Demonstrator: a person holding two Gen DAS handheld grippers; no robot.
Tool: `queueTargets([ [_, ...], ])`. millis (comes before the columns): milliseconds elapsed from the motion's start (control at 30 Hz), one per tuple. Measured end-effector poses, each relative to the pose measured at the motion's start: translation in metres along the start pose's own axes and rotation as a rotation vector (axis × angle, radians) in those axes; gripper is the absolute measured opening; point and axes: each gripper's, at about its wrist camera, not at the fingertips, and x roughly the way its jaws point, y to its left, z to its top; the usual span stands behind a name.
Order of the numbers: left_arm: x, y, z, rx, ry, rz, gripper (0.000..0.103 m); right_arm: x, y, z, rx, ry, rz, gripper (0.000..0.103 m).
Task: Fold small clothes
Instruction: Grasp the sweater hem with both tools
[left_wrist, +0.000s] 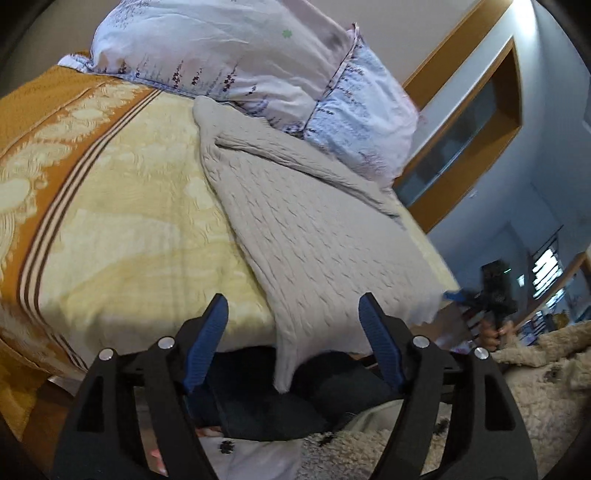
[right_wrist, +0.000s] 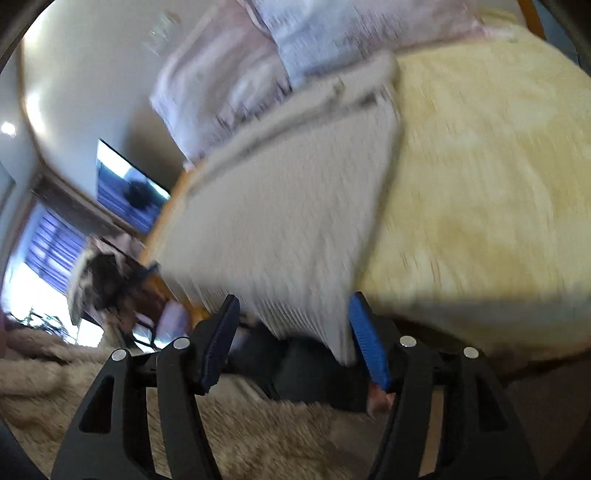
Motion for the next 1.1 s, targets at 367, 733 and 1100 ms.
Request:
queueTargets([
  [367, 0.044, 0.007, -0.027, -0.012, 0.157, -0.003, 0.072, 0.046, -0.016, -0.008, 0.076, 0.046, 0.128, 0.052],
  [733, 0.073, 0.012, -0.032, -0.137, 0.208, -0.144, 0.020, 0.042, 0.009, -0.009, -0.030, 0.034, 0.215, 0.010],
  [1100, 0.038, -0.016, -0.001, -0.067, 0.058, -0.247, 0.006, 0.008, 0.046, 0.020, -0.157, -0.182, 0.225, 0.009],
])
